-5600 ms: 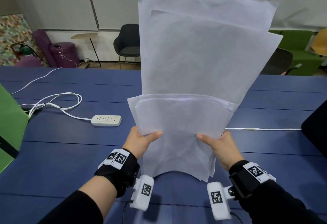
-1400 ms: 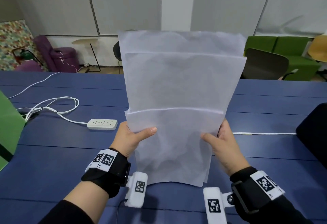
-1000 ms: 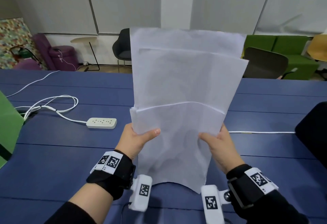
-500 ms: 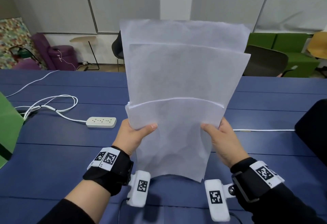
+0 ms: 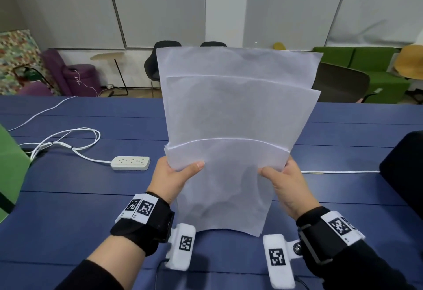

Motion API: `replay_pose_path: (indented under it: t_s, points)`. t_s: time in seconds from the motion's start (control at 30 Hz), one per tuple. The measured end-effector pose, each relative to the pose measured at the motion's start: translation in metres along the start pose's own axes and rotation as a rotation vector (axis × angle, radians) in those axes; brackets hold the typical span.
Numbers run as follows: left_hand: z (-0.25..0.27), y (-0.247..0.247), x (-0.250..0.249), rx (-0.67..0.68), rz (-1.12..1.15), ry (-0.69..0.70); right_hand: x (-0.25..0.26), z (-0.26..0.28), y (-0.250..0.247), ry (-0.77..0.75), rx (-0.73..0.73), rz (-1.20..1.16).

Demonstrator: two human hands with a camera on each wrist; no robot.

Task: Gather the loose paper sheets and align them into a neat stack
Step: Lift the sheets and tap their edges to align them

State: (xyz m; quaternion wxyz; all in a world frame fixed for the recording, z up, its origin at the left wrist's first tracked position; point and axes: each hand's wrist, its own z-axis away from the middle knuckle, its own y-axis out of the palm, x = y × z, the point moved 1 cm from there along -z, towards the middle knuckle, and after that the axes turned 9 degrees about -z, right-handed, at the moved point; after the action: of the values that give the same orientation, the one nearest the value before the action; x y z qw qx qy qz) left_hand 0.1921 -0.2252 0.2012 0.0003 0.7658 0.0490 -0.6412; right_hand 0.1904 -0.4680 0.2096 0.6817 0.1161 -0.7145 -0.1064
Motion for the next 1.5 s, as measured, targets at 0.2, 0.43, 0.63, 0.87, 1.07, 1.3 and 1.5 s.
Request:
replay_pose_path:
  t_s: [0.2, 0.43, 0.63, 0.87, 1.07, 1.3, 1.5]
  points:
    - [-0.002, -0.006, 0.004, 0.019, 0.004, 0.005, 0.004, -0.001, -0.005, -0.012, -0.015, -0.007]
    - [0.004, 0.002, -0.005, -0.027, -0.001, 0.024, 0.009, 0.001, 0.003, 0.009, 0.017, 0.048]
    - [0.003, -0.005, -0.006, -0.027, 0.025, 0.063, 0.013, 0.0, -0.008, -0.031, -0.022, 0.046]
    - [0.004, 0.002, -0.002, -0.034, 0.007, 0.01, -0.003, 0.009, 0.006, 0.018, 0.013, 0.0]
    - [0.002, -0.008, -0.01, 0.021, 0.041, 0.053, 0.012, 0.01, 0.002, -0.031, 0.019, 0.009]
    - [0.005, 0.001, -0.001, 0.008, 0.023, 0.001, 0.005, 0.013, 0.006, 0.015, 0.008, 0.013]
    - [0.001, -0.004, -0.006, 0.087, 0.048, 0.027, 0.011, 0.006, -0.007, -0.094, -0.17, 0.021]
